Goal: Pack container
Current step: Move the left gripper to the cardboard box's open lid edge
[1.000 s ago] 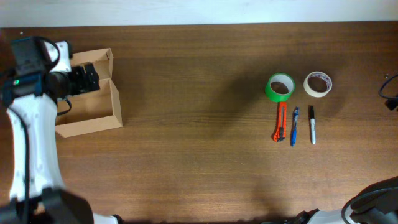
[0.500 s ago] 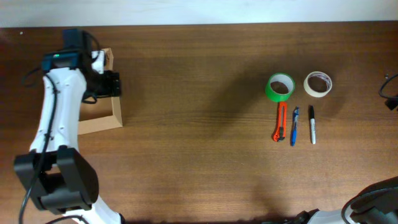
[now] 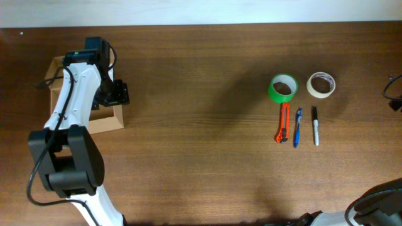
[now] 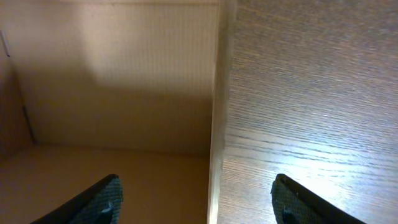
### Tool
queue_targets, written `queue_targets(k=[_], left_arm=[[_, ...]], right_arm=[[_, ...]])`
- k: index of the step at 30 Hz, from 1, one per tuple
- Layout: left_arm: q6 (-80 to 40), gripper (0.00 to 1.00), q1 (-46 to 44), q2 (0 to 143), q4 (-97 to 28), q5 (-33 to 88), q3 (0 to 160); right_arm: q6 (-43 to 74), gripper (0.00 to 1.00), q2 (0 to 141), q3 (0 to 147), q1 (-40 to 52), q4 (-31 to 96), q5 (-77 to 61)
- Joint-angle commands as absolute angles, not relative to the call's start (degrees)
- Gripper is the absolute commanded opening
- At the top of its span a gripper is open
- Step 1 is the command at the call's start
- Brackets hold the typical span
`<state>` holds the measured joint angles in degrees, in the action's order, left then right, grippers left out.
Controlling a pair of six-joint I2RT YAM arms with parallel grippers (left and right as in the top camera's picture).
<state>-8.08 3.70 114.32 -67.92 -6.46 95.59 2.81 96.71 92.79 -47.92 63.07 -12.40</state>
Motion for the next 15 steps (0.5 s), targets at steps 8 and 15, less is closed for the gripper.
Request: queue_targets(k=[8, 15], left_arm=[[-9.82, 0.1, 3.79, 119.94, -67.4, -6.92, 96.53], [-9.82, 0.02, 3.73, 120.31, -66.24, -6.98, 97.21]], right_arm=[[2.55, 0.99, 97.06, 93.3, -48.03, 63.24, -13.32], [2.55, 0.99, 97.06, 93.3, -48.03, 63.24, -13.32]])
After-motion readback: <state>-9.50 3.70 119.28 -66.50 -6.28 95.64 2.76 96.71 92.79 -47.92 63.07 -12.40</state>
